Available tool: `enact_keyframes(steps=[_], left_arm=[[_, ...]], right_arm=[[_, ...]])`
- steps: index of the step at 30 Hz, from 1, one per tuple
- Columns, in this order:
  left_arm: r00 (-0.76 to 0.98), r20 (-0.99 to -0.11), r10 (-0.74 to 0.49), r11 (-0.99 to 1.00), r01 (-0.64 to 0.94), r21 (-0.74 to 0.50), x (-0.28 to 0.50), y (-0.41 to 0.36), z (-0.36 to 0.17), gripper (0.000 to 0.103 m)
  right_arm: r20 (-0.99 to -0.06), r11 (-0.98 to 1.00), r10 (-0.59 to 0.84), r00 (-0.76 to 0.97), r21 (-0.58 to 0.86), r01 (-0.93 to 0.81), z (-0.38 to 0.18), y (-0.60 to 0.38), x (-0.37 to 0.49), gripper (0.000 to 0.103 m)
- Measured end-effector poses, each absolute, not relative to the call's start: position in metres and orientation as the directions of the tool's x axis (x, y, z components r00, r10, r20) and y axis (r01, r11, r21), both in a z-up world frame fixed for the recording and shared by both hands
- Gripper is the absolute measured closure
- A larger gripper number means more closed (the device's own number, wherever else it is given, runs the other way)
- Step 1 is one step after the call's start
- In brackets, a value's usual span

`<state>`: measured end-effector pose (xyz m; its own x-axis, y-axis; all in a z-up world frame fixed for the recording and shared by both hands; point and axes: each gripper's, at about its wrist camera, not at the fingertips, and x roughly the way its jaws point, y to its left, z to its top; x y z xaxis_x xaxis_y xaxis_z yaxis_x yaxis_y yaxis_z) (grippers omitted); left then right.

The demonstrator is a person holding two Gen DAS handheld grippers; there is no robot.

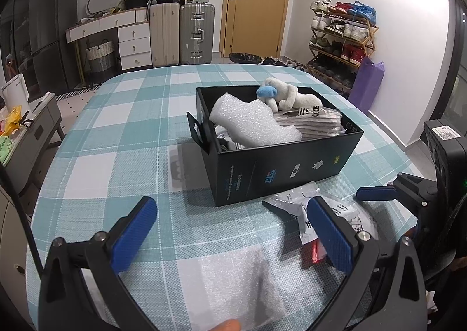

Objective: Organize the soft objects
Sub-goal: 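Grasp the red-edged medicine packet with the right gripper and lift it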

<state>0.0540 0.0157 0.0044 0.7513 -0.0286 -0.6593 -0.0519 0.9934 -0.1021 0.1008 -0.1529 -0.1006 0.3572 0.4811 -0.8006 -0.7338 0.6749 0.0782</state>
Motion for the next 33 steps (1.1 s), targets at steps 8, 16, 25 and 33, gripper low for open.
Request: enact_keyframes(steps=[8, 16, 25, 33], left_arm=[[0.751, -0.660, -0.029, 0.993, -0.051, -0.103, 0.054, 0.016, 0.004, 0.000], [0.751, -0.659, -0.031, 0.993, -0.050, -0.103, 0.054, 0.015, 0.004, 0.000], [0.752, -0.658, -0.035, 0.994, -0.044, -0.103, 0.052, 0.014, 0.005, 0.000], [0.754, -0.656, -0.039, 0.994, -0.037, -0.101, 0.051, 0.009, 0.009, 0.000]], right_arm=[[-0.790, 0.642, 0.506, 0.346, 0.077, -0.763, -0.099, -0.147, 0.095, 0.019], [-0.780, 0.611, 0.532, 0.329, 0.085, -0.787, -0.097, -0.146, 0.088, 0.052], [-0.761, 0.557, 0.575, 0.301, 0.096, -0.825, -0.091, -0.148, 0.076, 0.054], [-0.751, 0.536, 0.587, 0.301, 0.082, -0.840, -0.083, -0.164, 0.062, 0.054]])
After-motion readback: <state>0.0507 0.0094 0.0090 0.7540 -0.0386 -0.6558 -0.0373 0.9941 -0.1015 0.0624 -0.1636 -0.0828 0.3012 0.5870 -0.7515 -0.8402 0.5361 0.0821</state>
